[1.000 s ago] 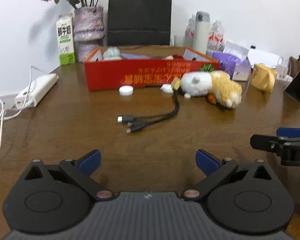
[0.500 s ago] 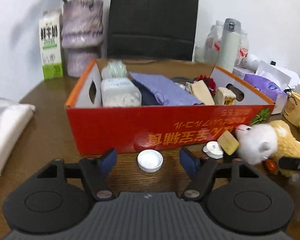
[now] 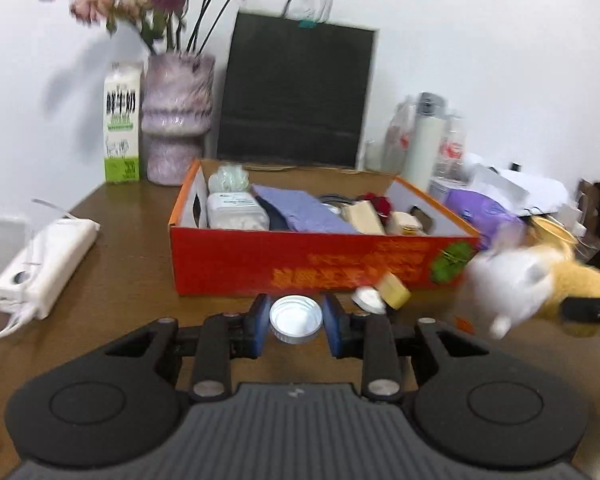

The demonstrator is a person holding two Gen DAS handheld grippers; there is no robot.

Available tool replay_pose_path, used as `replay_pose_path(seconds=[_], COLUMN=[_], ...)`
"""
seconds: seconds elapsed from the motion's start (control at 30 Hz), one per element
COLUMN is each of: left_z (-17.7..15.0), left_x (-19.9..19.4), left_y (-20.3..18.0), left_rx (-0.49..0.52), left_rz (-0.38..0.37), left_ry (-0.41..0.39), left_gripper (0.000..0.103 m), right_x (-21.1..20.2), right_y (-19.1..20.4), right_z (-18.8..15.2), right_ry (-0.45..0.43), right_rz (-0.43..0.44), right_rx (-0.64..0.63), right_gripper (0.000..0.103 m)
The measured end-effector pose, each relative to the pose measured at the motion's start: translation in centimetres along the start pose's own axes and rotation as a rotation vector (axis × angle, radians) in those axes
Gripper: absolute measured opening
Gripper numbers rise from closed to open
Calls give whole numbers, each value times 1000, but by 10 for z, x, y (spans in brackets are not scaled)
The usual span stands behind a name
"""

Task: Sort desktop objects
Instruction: 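Grasp a white bottle cap with the left tool while the right tool grasps the plush sheep, then lift and carry the cap and plush sheep over the cardboard box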

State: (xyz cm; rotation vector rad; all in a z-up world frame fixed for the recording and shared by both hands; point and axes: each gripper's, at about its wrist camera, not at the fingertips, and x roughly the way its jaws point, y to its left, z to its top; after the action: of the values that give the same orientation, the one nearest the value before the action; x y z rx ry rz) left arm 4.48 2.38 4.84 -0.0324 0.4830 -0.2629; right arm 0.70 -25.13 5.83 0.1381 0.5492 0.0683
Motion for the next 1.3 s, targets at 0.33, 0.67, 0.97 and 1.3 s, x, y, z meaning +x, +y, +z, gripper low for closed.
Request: replay_pose_path(seconds=[0.33, 0.67, 0.97, 1.3], left_z=[-76, -80, -79, -80], left_x=[-59, -60, -59, -58], left_y=[-36, -36, -38, -37], left_rx=[52, 54, 59, 58], left_rz=[-24, -16, -24, -40], left_ry=[176, 167, 159, 165], left_gripper=[30, 37, 30, 37], right_x=[-30, -33, -64, 53], right_y=[41, 36, 26, 15], right_z=[-85, -89, -37, -14], right_ry=[109, 78, -14, 194], right_rz=[-27, -37, -2, -27], right_rx=[-104, -102, -55, 71], right_gripper=[55, 48, 46, 55])
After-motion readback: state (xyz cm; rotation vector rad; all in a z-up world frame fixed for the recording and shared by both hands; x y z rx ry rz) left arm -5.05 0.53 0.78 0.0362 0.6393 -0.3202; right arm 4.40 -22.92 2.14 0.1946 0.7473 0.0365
